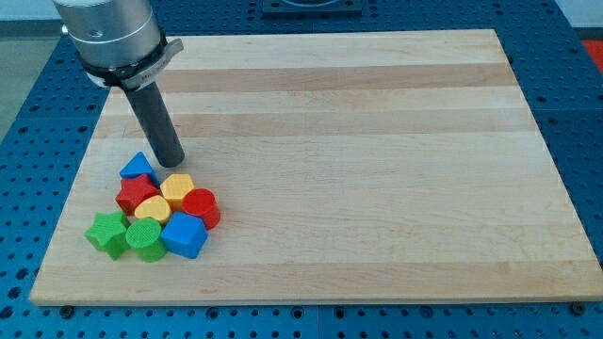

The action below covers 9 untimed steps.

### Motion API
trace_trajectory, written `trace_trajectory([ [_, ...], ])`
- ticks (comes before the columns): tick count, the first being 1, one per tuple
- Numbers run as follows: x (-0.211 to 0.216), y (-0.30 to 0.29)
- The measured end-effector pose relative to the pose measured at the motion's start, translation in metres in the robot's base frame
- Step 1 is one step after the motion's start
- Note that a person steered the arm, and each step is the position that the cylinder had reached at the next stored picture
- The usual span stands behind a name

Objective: Move your arm to the bottom left of the green star

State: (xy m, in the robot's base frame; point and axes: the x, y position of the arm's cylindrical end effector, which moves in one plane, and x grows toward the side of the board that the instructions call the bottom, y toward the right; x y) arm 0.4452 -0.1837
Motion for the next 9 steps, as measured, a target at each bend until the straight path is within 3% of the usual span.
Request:
trace_trajectory([
  [3,-0.036,-0.008],
  [6,-0.012,-0.121],
  [9,0.142,-0.117],
])
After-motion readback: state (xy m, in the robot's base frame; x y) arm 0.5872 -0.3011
